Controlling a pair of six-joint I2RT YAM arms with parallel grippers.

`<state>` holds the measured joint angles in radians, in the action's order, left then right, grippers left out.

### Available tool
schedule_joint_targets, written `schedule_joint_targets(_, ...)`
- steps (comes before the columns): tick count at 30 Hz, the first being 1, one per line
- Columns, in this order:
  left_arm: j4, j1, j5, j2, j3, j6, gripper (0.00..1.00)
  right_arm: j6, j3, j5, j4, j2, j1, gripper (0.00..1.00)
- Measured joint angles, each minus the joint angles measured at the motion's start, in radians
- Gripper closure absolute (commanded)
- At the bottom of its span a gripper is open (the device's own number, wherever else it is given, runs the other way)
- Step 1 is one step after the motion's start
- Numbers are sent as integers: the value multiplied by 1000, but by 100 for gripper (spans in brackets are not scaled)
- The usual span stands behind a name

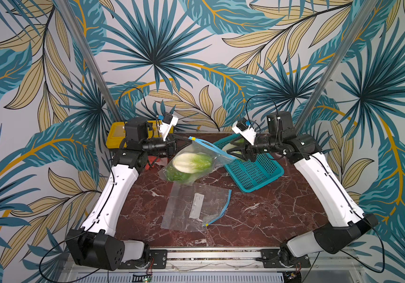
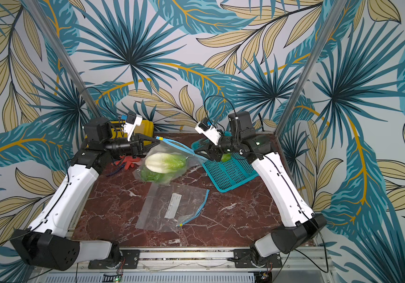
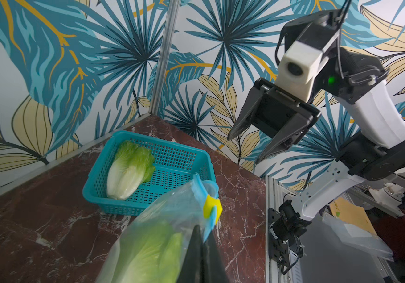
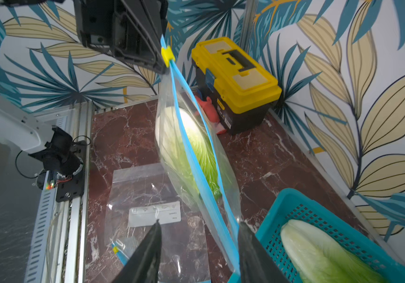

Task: Put the chinese cabbages into a zipper bag and zip it
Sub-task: Adjust the zipper food storage bag at the center of the board, then zip the zipper on the zipper food storage bag.

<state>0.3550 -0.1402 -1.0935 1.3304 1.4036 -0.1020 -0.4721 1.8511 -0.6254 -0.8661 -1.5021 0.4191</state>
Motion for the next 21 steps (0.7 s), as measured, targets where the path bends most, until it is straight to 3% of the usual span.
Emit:
schedule_joint_targets(4,12,-17,26,8,4,10,100,60,156,43,-22,-77,88,47)
schedule_joint_targets(10,150,-25,84,40,73,109,100,133,389,49,-57,-276,106,48)
schedule_joint_targets(21,276,-78,90,65,103,207,100,154,451,-10,-130,-385,146,53)
